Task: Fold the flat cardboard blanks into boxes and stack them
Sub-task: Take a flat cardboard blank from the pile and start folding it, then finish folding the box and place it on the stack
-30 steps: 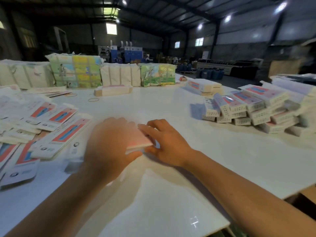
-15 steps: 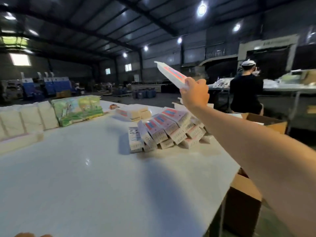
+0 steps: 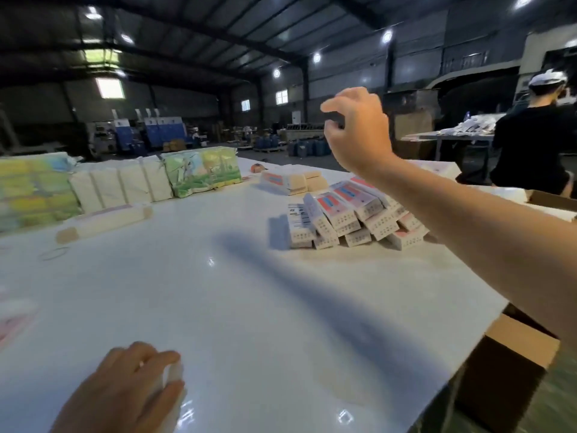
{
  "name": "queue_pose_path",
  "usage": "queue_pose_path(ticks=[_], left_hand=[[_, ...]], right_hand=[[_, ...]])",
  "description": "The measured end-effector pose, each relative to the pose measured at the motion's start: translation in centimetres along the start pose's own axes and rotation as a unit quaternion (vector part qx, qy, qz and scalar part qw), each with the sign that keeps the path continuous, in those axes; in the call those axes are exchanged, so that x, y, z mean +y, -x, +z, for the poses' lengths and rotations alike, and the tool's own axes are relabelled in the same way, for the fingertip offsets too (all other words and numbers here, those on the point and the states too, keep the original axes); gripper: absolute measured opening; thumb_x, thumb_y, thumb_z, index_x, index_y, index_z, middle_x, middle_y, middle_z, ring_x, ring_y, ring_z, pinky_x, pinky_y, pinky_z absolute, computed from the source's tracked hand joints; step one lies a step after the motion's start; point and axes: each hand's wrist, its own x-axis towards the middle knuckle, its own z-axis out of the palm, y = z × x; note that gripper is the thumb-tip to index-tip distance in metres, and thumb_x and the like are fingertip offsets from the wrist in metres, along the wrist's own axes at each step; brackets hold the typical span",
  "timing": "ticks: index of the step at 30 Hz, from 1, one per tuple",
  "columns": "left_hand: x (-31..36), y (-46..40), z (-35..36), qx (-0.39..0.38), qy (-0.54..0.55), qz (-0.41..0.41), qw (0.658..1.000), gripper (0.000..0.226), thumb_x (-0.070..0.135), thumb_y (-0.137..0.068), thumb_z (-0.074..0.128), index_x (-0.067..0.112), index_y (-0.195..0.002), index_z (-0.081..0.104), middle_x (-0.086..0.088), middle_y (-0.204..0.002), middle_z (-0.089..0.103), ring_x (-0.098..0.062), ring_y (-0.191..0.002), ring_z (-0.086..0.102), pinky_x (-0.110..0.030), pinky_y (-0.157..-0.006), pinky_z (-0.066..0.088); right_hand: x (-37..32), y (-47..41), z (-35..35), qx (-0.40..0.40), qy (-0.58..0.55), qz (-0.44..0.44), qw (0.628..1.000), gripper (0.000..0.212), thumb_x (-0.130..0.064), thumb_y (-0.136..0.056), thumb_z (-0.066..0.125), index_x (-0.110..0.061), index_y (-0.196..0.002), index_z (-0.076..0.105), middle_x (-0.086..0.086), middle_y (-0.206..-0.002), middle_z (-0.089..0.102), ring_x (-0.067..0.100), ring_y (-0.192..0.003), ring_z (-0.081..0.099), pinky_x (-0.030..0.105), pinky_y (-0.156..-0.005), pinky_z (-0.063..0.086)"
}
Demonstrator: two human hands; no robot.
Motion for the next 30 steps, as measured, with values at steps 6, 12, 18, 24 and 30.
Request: queue_pose_path(ticks=[6,12,18,24,30], left_hand=[[1.8,-0.6,-2.2,-0.14,0.039,-0.129,0.981,0.07,0.057,-0.071,0.012,0.029,-0.111,0.062,0.007,-0.106,0.055,-0.016,-0.104,0.05,-0.029,-0.086,0.044],[1.1,0.2,-0.9,-0.122,0.04,-0.136,0.982,0.037,0.042,-0.093,0.044,0.023,-0.12,0.059,0.0,-0.118,0.053,-0.02,-0.111,0.043,-0.033,-0.091,0.038],[-0.8,-0.9,-1.6,-0.163,0.137,-0.167,0.963,0.028,0.037,-0.091,0.05,0.022,-0.11,0.064,-0.003,-0.112,0.056,-0.022,-0.109,0.047,-0.035,-0.093,0.039],[-12.8,-3.9,-5.3,-0.189,-0.048,-0.311,0.93,0.037,0.038,-0.09,0.046,0.02,-0.121,0.055,-0.005,-0.125,0.049,-0.026,-0.116,0.044,-0.036,-0.086,0.039],[-17.9,-1.0,-2.9,-0.279,-0.115,-0.398,0.866,0.033,0.036,-0.086,0.045,0.015,-0.108,0.058,0.001,-0.082,0.051,-0.018,-0.075,0.046,-0.029,-0.063,0.034]], right_hand=[[-12.7,13.8,6.3,-0.313,-0.108,-0.148,0.932,0.023,-0.02,-0.091,0.05,-0.016,-0.104,0.068,0.007,-0.109,0.066,0.025,-0.102,0.057,0.036,-0.084,0.047],[-12.7,20.7,9.7,-0.389,-0.056,-0.154,0.906,0.027,-0.024,-0.096,0.045,-0.015,-0.1,0.07,0.005,-0.108,0.063,0.024,-0.1,0.054,0.032,-0.083,0.043],[-12.6,20.7,9.6,-0.358,-0.095,-0.148,0.917,0.017,-0.014,-0.088,0.058,-0.011,-0.079,0.072,0.007,-0.096,0.068,0.03,-0.093,0.06,0.029,-0.071,0.039],[-12.3,20.6,10.0,-0.35,-0.121,-0.161,0.915,0.018,-0.018,-0.088,0.063,-0.022,-0.071,0.069,0.001,-0.083,0.066,0.028,-0.083,0.061,0.037,-0.07,0.048],[-12.3,20.6,10.0,-0.345,-0.135,-0.15,0.916,0.014,-0.008,-0.084,0.065,-0.013,-0.073,0.072,-0.001,-0.076,0.059,0.02,-0.074,0.052,0.029,-0.069,0.037]])
